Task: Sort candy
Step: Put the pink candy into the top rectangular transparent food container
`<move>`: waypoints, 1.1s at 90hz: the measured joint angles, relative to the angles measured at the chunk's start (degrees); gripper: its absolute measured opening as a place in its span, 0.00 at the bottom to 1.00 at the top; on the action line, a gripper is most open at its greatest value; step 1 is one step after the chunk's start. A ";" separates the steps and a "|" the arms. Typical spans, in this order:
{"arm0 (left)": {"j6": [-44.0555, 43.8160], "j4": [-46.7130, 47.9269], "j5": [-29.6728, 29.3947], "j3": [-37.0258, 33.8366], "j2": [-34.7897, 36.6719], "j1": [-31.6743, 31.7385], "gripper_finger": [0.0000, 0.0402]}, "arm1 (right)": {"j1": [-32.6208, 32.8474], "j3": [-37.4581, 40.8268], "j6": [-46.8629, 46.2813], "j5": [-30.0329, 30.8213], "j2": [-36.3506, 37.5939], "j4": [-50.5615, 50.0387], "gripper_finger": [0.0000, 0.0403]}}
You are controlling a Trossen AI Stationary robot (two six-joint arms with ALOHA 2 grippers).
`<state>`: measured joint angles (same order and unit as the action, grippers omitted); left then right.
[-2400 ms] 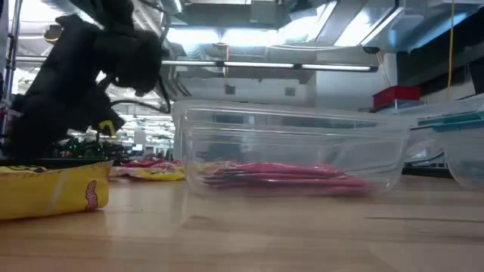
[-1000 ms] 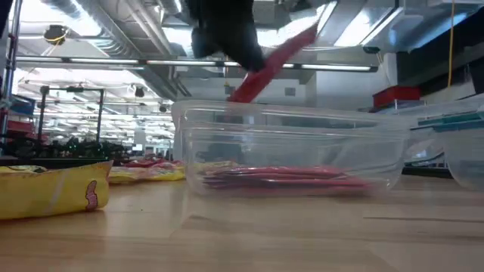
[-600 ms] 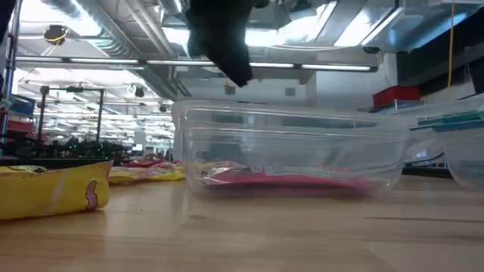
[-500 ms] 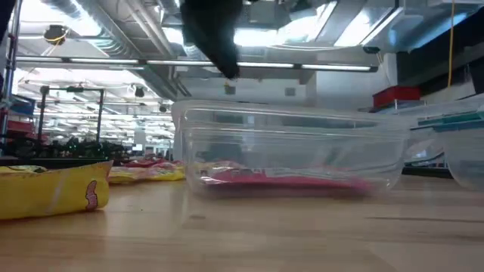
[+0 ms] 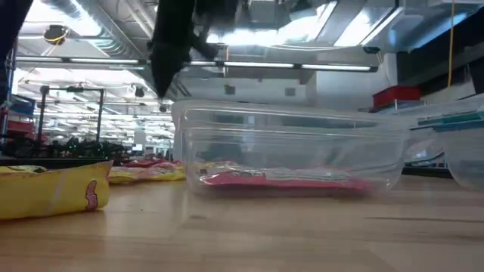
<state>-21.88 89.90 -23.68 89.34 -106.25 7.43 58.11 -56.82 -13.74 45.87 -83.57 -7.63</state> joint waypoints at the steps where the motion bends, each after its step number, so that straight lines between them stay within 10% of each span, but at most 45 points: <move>1: 0.50 -0.15 0.18 -0.61 -0.01 0.63 0.23 | 0.00 0.00 -0.01 -0.12 0.00 -0.05 0.48; 47: 24.57 -16.25 -1.87 -26.00 -0.08 20.90 0.51 | -0.84 0.04 0.51 2.58 0.00 -6.04 0.48; 99: 43.12 -34.43 0.24 -30.73 -0.06 19.38 0.41 | -5.25 0.04 0.24 -1.56 0.00 -6.00 0.48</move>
<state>21.23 55.46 -23.44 58.61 -106.30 26.81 52.86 -56.77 -13.50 44.32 -83.57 -13.63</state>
